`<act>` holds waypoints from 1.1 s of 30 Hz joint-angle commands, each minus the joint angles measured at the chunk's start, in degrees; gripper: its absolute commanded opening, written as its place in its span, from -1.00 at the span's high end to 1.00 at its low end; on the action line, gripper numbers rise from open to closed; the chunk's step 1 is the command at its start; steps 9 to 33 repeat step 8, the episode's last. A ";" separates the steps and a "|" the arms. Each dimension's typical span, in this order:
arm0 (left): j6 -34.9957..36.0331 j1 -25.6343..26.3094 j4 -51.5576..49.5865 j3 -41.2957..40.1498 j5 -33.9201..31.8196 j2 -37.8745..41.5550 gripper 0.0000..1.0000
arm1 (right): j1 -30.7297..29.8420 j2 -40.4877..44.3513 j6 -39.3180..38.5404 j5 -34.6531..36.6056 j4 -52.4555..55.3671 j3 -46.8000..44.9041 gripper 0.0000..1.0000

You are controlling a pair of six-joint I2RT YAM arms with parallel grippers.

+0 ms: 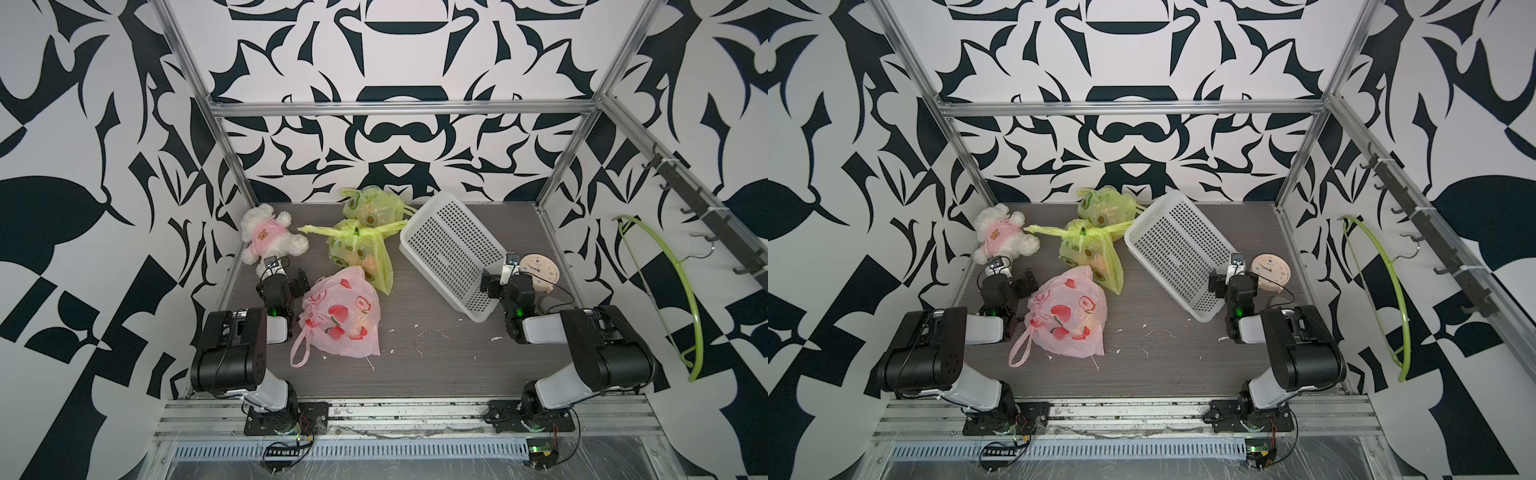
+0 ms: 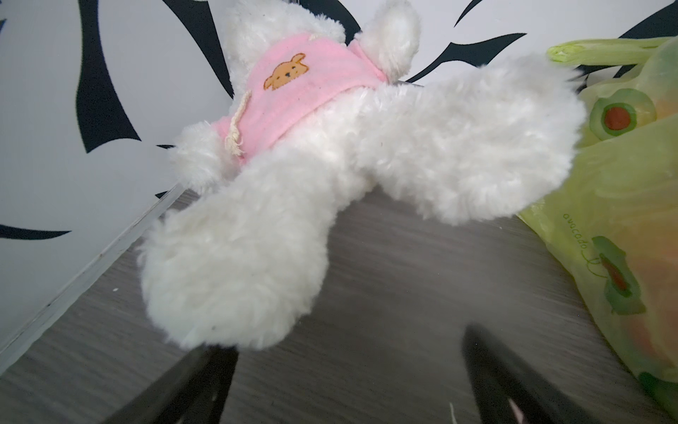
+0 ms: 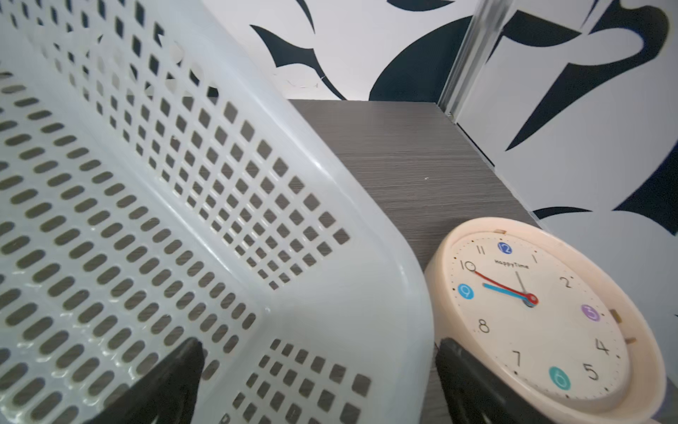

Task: Place the peach into a plastic bag & tie a knot
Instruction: Reset both arms

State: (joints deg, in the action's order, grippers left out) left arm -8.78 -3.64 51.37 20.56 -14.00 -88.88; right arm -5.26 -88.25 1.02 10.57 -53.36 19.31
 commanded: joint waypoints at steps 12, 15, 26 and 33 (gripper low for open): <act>0.25 -0.03 0.77 0.22 0.48 0.65 -0.99 | 0.29 -0.23 -0.93 -2.21 1.34 0.58 -1.00; 0.25 -0.03 0.77 0.22 0.48 0.65 -0.99 | 0.29 -0.23 -0.93 -2.21 1.34 0.58 -1.00; 0.25 -0.03 0.77 0.22 0.48 0.65 -0.99 | 0.29 -0.23 -0.93 -2.21 1.34 0.58 -1.00; 0.25 -0.03 0.77 0.22 0.48 0.65 -0.99 | 0.29 -0.23 -0.93 -2.21 1.34 0.58 -1.00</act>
